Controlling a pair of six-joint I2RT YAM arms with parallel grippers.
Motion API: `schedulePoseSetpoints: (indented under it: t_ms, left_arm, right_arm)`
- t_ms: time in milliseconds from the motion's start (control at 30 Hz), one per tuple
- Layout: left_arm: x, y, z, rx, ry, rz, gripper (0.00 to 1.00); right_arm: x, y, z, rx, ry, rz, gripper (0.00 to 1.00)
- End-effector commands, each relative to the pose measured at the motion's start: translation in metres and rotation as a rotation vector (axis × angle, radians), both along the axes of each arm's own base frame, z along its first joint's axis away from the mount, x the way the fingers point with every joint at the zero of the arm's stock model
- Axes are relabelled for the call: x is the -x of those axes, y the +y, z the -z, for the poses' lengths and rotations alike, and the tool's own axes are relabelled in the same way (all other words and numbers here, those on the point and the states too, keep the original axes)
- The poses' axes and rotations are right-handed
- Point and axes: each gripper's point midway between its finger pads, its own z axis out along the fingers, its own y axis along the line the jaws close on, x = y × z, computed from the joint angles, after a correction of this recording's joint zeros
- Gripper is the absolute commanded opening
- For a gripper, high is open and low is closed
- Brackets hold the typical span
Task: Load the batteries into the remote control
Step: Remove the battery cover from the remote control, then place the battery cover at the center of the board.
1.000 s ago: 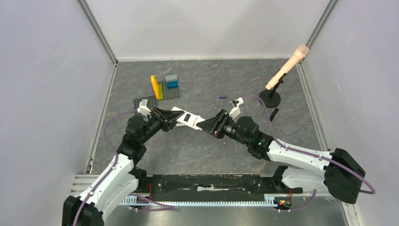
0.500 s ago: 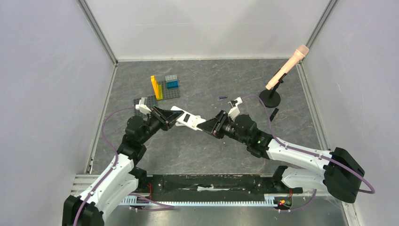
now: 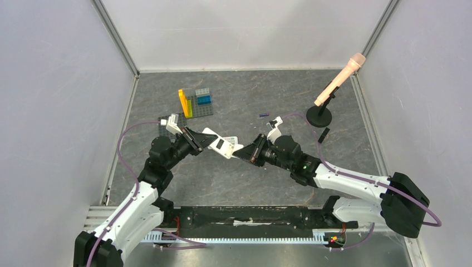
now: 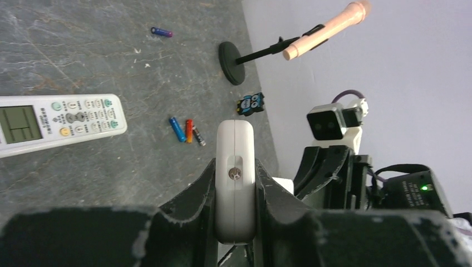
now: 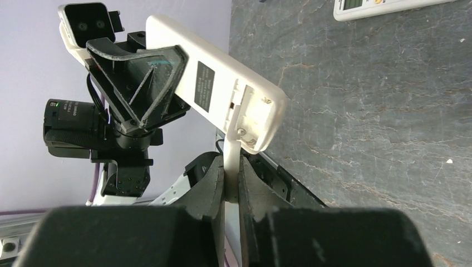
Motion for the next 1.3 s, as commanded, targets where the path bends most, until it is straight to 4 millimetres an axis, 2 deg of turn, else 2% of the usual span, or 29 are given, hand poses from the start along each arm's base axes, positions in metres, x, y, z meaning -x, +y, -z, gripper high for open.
schedulePoseSetpoints:
  t_ms: [0, 67, 133, 233, 367, 500, 667, 900, 1000, 1133, 1267]
  left_arm:
    - [-0.005, 0.004, -0.014, -0.099, -0.099, -0.001, 0.02]
    - [-0.004, 0.004, -0.009, -0.115, -0.089, 0.004, 0.02]
    - [-0.002, 0.004, -0.006, -0.123, -0.091, 0.012, 0.02]
    - [0.003, 0.003, -0.008, -0.134, -0.116, 0.036, 0.02]
    - [0.014, -0.004, -0.014, -0.145, -0.173, 0.116, 0.02]
    - [0.022, -0.008, -0.014, -0.147, -0.189, 0.164, 0.02]
    - [0.023, -0.011, -0.011, -0.133, -0.159, 0.180, 0.02]
    - [0.023, -0.017, 0.009, -0.140, -0.076, 0.221, 0.02]
    - [0.022, -0.018, 0.015, -0.142, -0.049, 0.228, 0.02]
    - [0.020, -0.018, 0.020, -0.144, -0.031, 0.227, 0.02]
    - [0.020, -0.018, 0.023, -0.146, -0.017, 0.225, 0.02]
  right_arm:
    - [0.001, 0.007, -0.043, -0.088, -0.109, -0.042, 0.00]
    - [0.000, 0.003, -0.050, -0.093, -0.137, -0.035, 0.00]
    - [-0.006, -0.005, -0.047, -0.065, -0.155, -0.007, 0.00]
    - [-0.024, -0.032, -0.022, 0.059, -0.148, 0.078, 0.00]
    - [-0.056, -0.088, 0.022, 0.310, -0.136, 0.231, 0.01]
    - [-0.072, -0.136, 0.065, 0.558, -0.108, 0.322, 0.03]
    - [-0.071, -0.164, 0.118, 0.704, -0.001, 0.336, 0.00]
    - [-0.061, -0.193, 0.160, 0.835, 0.101, 0.392, 0.01]
    - [-0.056, -0.207, 0.171, 0.891, 0.139, 0.431, 0.10]
    - [-0.052, -0.222, 0.177, 0.956, 0.166, 0.473, 0.26]
    - [-0.054, -0.230, 0.169, 0.998, 0.169, 0.499, 0.52]
